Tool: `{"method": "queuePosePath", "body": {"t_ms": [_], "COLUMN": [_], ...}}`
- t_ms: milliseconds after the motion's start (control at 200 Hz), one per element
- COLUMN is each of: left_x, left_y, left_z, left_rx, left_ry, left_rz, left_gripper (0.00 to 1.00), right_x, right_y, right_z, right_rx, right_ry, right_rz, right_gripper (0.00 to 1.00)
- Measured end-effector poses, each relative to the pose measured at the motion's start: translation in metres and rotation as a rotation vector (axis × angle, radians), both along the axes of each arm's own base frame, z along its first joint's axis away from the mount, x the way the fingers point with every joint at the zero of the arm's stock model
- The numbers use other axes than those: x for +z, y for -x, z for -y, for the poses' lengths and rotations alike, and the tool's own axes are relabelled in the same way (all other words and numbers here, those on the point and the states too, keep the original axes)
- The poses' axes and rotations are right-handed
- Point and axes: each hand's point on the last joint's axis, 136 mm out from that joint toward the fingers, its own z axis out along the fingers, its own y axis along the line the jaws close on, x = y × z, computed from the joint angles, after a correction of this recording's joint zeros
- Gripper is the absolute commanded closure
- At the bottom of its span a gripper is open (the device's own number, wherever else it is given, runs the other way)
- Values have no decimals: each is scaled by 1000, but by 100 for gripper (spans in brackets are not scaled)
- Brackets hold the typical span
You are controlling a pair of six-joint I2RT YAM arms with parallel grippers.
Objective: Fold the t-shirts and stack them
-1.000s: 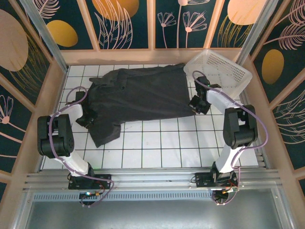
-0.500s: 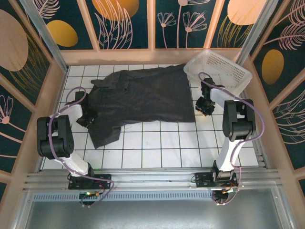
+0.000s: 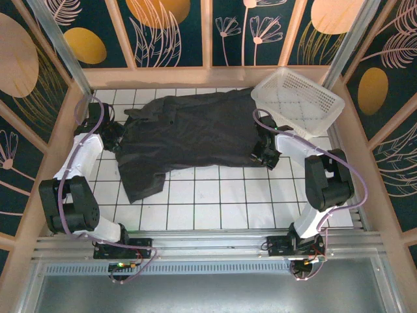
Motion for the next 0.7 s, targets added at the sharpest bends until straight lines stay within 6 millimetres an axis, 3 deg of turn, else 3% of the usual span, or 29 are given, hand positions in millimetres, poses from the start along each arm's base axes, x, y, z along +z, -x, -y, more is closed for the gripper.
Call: {"method": "queuePosePath", "body": {"t_ms": [260,335,576,701], "left_x": [0,-2,-7,-14], "left_y": [7,9,13,23], "left_z": [-1,-1,-4,-8], "left_rx": [9,9,13,14], "left_ry": [-4,-4,-22,-54], "left_rz": [-20,-27,-41,-67], "left_gripper": [45,45,46,42], "right_x": [-28,-28,-27,-25], "right_y": [-1,-4,-28,-37], "right_z": [4,5,4,6], "right_rx": [-11,-13,13,15], "right_ry": [27,32,37,44], "right_rz": [-76,-83,-24,12], "right_gripper": [48,57,100,100]}}
